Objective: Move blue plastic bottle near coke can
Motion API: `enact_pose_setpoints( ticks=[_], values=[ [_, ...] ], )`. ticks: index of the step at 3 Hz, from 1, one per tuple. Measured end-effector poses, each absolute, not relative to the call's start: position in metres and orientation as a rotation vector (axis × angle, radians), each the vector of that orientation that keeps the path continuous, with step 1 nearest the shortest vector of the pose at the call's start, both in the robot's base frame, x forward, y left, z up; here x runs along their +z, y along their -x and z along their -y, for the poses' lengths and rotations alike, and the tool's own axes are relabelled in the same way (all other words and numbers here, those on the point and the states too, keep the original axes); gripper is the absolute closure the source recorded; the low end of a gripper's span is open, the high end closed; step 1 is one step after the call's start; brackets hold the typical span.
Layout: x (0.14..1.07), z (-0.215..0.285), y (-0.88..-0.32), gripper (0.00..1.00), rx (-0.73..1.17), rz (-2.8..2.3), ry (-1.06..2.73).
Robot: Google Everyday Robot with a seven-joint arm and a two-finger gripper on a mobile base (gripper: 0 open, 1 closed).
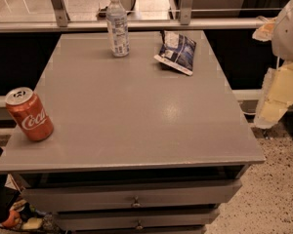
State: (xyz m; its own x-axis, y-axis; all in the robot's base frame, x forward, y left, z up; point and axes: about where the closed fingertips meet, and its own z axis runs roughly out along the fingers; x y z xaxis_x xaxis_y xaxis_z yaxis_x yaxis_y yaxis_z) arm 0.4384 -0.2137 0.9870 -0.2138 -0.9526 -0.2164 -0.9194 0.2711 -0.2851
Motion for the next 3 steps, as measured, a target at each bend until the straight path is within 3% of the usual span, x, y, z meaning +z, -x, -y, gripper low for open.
enact_pose_setpoints(
  ticks=[3],
  values=[
    [1.006,0.222,-0.485,0.00,-0.126,-2.136,1.369]
  ],
)
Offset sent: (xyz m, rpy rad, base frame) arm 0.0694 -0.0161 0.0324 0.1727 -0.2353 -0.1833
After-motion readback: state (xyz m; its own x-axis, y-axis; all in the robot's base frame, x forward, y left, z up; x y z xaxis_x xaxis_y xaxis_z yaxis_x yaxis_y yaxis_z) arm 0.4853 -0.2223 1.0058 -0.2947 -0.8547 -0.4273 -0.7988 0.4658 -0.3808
